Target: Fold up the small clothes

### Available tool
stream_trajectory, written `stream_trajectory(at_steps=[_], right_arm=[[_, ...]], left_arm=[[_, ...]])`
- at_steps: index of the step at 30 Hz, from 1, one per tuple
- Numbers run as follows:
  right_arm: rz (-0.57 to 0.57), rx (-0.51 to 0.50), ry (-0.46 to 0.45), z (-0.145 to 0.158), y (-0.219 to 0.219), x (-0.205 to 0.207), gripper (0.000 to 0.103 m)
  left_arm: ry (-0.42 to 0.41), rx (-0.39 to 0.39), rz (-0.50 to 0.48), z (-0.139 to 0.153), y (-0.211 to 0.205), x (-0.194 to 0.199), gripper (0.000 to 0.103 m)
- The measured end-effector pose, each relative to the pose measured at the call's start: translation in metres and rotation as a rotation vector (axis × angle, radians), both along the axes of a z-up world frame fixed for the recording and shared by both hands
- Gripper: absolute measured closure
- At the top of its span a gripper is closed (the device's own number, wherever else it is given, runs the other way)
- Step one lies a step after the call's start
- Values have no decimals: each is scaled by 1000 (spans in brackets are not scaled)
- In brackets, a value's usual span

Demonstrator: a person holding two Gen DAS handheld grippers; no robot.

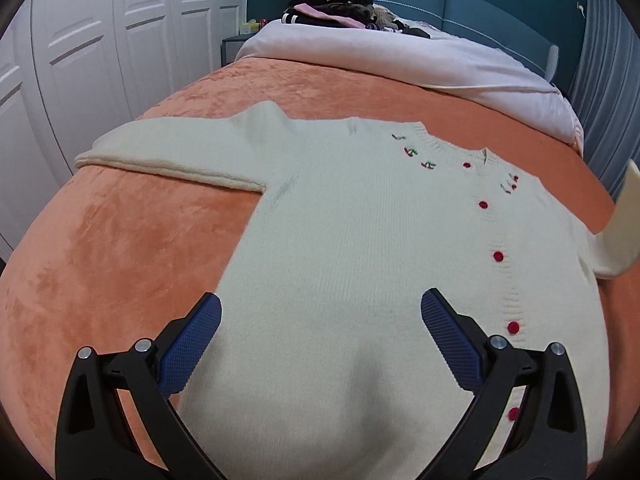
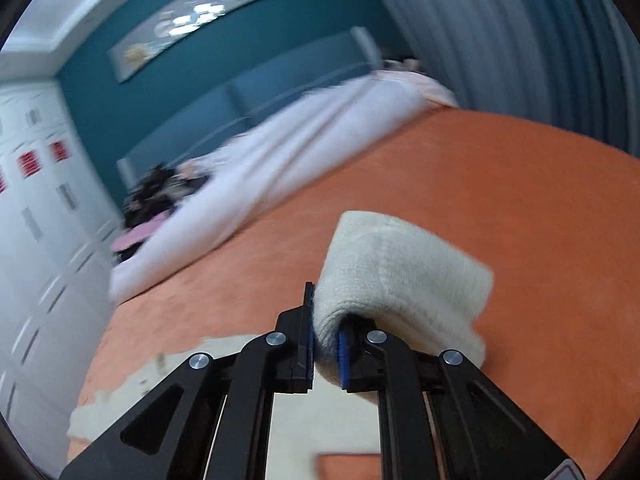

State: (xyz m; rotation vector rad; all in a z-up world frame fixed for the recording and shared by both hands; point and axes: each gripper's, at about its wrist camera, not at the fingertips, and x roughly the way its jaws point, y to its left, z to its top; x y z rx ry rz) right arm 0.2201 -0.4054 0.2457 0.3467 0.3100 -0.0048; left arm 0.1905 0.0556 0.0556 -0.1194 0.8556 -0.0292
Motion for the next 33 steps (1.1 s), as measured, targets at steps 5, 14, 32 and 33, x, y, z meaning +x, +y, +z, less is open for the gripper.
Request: stream_trajectory(at_steps=[5, 14, 32, 33], right_arm=[[348, -103, 122, -50, 172, 60, 87], [198, 59, 228, -139, 128, 19, 52], [48, 203, 108, -128, 47, 7, 93], [38, 193, 177, -144, 45, 17, 93]], left_arm=[[-39, -116, 3, 25, 8, 24, 5], [106, -331, -42, -13, -12, 110, 5], [-40, -369, -126, 7, -53, 161, 86], [-21, -352, -118, -2, -51, 165, 86]])
